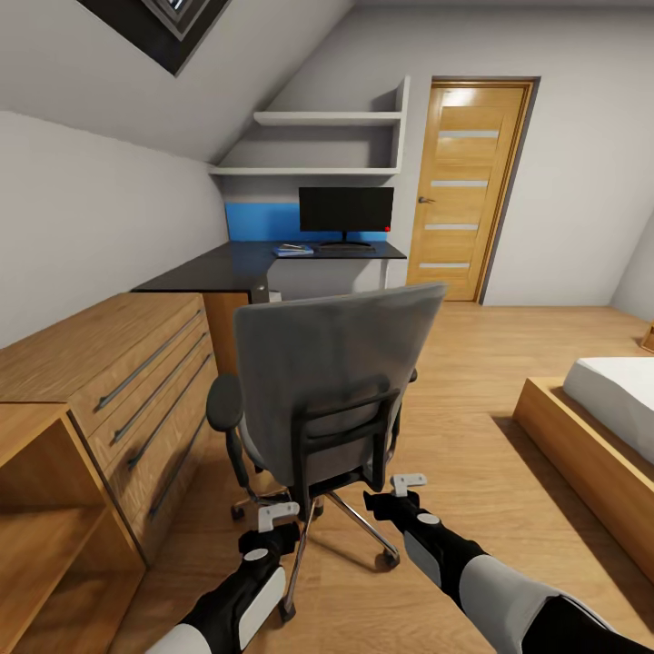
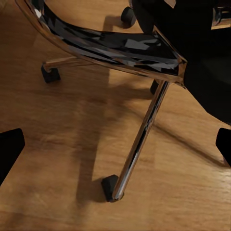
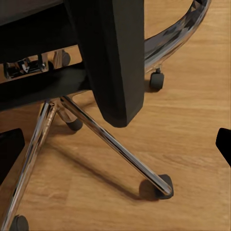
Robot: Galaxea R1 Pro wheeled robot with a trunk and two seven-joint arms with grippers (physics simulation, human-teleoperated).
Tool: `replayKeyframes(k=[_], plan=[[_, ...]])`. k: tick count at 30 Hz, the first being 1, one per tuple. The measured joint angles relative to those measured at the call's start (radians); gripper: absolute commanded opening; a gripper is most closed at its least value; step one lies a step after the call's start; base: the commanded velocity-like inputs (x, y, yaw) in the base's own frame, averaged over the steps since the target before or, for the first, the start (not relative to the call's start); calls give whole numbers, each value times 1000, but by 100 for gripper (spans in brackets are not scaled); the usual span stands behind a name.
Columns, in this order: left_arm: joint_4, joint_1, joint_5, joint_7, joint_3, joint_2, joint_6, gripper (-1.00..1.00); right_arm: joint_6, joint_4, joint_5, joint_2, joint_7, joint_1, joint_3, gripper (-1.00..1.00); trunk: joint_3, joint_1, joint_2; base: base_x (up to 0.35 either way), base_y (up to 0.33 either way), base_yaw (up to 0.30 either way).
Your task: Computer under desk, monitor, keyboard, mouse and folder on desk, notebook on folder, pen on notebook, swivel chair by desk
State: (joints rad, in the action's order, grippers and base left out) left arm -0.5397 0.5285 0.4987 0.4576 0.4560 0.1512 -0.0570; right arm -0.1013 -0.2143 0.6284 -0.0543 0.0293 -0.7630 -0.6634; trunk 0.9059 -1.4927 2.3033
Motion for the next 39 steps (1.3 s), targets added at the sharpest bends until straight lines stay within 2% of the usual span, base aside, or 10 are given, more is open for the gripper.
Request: replayKeyframes(k=[33, 39], plan=[[9, 0, 2, -10, 2, -3, -3, 100, -2, 1, -1, 2, 0, 2, 0, 100, 0, 0, 0, 0, 0, 0], [9, 0, 2, -12, 17, -3, -3, 100, -2, 2, 0, 2, 0, 2, 0, 100, 0, 0, 0, 0, 0, 0]])
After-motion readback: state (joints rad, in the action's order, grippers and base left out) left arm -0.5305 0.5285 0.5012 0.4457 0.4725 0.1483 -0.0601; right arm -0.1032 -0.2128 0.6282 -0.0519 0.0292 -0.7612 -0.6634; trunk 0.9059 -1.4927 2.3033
